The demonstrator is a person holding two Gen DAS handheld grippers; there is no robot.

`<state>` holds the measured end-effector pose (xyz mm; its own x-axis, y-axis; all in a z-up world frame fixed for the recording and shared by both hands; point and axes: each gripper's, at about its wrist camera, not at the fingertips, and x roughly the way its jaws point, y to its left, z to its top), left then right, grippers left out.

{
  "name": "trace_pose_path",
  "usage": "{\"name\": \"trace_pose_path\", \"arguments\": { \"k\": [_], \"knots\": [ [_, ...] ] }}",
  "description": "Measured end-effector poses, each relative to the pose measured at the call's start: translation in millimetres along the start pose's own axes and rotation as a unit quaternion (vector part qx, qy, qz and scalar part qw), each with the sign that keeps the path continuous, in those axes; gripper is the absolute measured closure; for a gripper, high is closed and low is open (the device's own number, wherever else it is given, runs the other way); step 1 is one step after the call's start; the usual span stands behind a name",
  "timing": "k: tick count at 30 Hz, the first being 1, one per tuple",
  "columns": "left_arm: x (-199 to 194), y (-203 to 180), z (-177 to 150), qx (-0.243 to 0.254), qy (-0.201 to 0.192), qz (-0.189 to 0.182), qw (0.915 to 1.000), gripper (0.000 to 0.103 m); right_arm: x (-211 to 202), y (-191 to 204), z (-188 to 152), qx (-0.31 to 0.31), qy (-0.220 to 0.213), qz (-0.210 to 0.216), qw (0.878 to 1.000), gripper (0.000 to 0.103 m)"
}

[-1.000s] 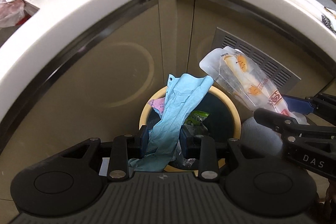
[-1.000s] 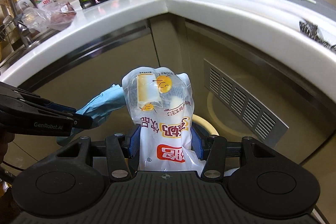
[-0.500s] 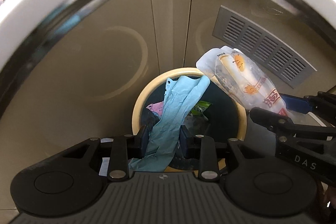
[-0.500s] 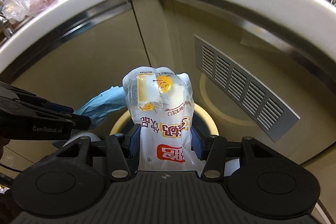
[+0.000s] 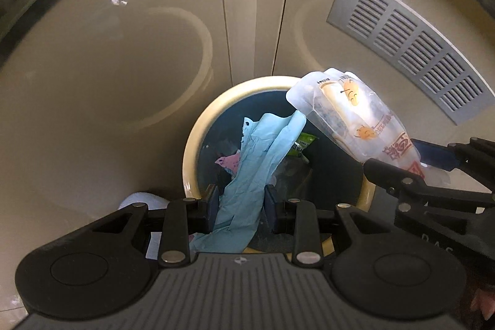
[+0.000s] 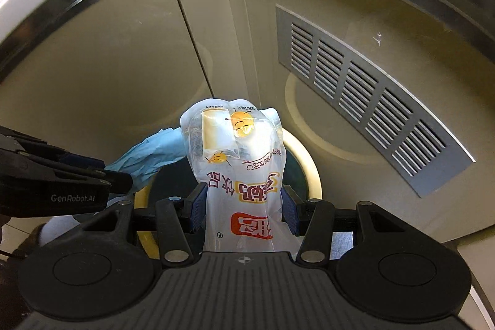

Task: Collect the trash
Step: 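Open both tools to drop the glove and pouch into the bin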

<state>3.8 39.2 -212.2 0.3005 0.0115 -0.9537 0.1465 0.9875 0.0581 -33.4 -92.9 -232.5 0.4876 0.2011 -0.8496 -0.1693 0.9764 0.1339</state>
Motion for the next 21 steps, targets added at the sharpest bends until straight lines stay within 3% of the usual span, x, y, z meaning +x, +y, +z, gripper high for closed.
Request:
{"name": "trace_pose_path", "arguments": {
  "k": [21],
  "knots": [
    [45,-9,16,0.007,0.041,0.018,0.999,0.068,57,9,13,0.005,0.065,-0.012,0.998,0.048]
  ]
}}
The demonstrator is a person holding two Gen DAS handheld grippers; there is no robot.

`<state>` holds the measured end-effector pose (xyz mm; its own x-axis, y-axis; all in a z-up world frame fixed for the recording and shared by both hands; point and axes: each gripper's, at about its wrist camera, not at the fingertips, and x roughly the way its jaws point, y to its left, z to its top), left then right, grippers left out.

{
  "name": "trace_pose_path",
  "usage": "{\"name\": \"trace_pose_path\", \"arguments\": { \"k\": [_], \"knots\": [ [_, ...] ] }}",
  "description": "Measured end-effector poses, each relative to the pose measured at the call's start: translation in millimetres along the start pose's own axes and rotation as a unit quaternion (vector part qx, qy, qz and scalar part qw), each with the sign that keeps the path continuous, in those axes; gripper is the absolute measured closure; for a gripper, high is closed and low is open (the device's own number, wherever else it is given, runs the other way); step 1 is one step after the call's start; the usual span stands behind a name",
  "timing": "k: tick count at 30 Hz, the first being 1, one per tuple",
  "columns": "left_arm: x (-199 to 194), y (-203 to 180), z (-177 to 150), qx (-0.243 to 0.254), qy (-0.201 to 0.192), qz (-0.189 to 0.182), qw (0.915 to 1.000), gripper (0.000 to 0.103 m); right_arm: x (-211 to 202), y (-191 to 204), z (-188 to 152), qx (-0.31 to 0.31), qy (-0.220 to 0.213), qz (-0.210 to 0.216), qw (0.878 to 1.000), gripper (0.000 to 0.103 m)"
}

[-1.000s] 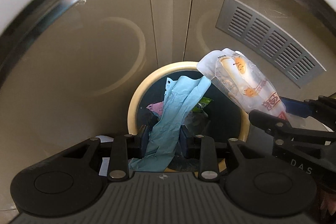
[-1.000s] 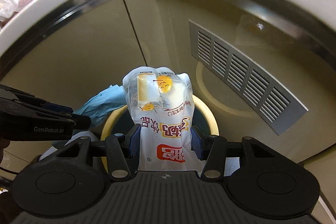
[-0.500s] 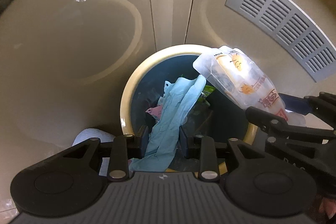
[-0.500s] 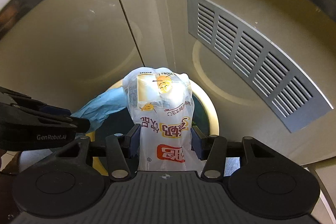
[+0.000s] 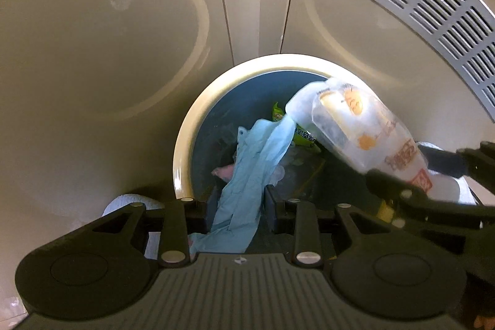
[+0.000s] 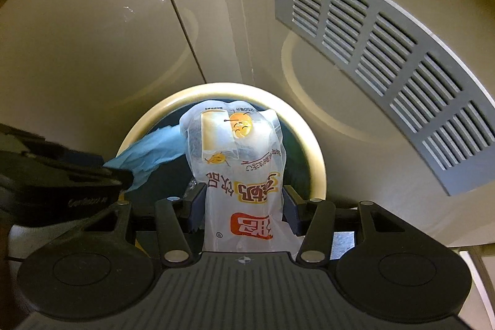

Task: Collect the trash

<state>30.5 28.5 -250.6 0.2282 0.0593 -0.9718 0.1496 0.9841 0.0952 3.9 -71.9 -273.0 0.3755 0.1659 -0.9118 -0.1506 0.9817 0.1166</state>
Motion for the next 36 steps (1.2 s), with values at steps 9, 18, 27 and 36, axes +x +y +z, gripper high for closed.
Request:
{"name": "trace_pose_path", "arguments": {
  "k": [9,18,27,36],
  "knots": [
    [-5,5,-2,0.0,-0.025,0.02,0.9995,0.012,-2,-8,6,0.021,0.005,-0.019,1.0,0.034],
    [-35,21,-9,-0.018,-0.02,-0.007,0.9996,0.011,-40,-7,10,0.023,-0.023,0.0,0.999,0.013],
    [-104,25,-57,-0.01,-0.071,-0.01,0.9974,0.0,-111,-3,-23,-0.01,-0.089,0.01,0.996,0.009],
    [-140,12,-91,0.006,-0.114,0.022,0.9932,0.0,-161,6,-53,-0.053,-0.143,0.006,0.988,0.006]
  ]
}}
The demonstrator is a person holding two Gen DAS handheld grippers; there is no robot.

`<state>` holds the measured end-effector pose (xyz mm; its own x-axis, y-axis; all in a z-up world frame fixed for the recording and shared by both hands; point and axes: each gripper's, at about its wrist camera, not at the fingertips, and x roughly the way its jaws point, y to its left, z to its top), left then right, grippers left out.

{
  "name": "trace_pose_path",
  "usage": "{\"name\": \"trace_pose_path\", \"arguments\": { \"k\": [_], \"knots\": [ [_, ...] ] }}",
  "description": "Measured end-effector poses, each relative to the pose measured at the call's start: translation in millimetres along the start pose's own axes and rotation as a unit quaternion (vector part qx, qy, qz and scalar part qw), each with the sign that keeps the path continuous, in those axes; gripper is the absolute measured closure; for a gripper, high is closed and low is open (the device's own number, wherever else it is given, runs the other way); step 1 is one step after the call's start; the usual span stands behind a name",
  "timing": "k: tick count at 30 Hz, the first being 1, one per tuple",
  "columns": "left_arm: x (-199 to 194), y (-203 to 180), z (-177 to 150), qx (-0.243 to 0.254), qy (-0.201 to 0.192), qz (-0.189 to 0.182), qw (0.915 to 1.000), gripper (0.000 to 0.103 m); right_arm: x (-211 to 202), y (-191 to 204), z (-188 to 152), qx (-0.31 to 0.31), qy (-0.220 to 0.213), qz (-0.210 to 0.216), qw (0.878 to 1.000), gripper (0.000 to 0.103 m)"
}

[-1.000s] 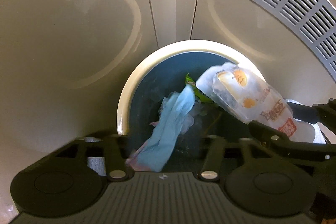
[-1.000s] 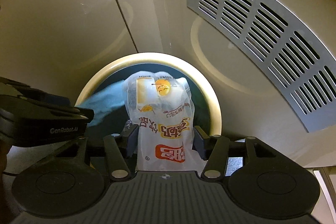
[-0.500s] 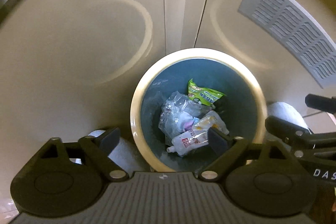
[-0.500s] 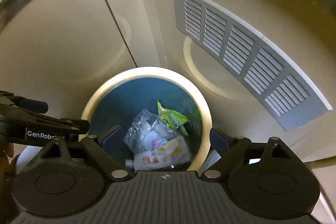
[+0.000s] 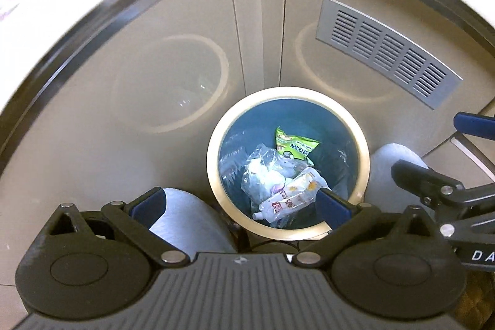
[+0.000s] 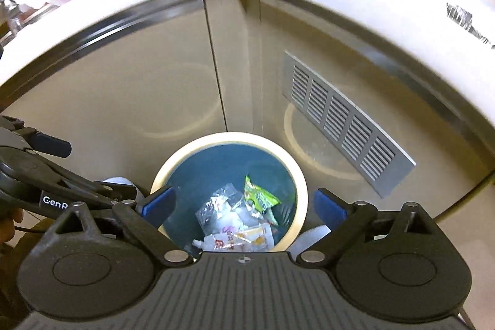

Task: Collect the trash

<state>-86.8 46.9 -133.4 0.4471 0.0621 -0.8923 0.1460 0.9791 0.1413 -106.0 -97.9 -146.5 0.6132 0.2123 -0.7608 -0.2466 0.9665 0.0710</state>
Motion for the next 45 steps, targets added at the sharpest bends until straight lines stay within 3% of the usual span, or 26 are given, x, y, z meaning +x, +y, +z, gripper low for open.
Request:
{"name": "trace_pose_path", "arguments": {
  "k": [17,45],
  "knots": [
    [-24,-14,-12,0.028,-0.041,0.028,0.9984,0.0,-36,3,-17,-0.006,-0.04,-0.008,0.999,0.005],
    [-19,-12,-12,0.025,-0.034,0.03,0.9987,0.0,-29,3,-16,-0.004,-0.021,-0.003,1.0,0.005]
  ]
}}
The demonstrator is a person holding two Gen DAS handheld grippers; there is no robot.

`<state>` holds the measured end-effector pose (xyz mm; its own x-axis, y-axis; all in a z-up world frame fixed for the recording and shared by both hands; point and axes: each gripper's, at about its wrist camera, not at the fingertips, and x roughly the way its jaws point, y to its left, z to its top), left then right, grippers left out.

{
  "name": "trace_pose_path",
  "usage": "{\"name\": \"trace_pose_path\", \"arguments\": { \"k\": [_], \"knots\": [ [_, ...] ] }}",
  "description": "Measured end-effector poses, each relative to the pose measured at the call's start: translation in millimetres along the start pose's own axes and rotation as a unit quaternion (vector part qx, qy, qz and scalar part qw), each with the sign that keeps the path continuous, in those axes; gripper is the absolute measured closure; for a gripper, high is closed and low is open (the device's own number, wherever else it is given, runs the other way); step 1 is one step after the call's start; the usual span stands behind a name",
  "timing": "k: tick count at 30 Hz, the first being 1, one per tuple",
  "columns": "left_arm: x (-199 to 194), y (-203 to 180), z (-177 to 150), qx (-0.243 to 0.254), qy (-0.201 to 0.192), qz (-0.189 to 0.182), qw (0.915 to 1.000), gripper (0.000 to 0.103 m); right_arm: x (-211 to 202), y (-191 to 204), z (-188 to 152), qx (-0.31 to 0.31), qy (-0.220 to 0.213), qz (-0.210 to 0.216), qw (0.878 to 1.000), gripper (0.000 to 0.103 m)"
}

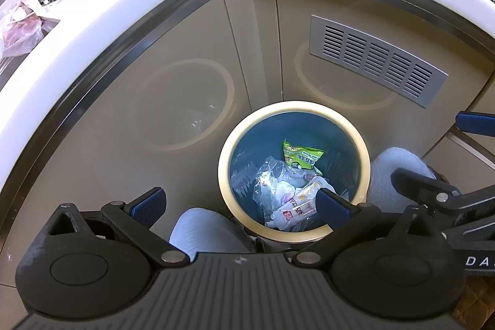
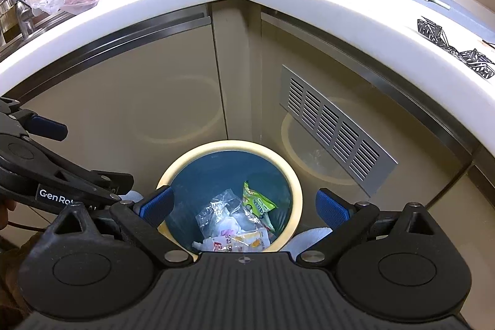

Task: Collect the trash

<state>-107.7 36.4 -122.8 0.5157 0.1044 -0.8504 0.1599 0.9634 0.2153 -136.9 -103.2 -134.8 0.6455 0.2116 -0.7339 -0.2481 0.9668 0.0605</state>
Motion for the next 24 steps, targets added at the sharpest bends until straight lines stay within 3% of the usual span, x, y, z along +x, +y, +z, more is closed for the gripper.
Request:
{"name": "trace_pose_path", "arguments": {
  "k": [24],
  "knots": [
    [7.9,-1.7,1.9,0.001,0.011,-0.002,0.9999,0.0,7.5,-3.3,-2.3,0.012,0.014,0.002,1.0,0.005]
  ]
}}
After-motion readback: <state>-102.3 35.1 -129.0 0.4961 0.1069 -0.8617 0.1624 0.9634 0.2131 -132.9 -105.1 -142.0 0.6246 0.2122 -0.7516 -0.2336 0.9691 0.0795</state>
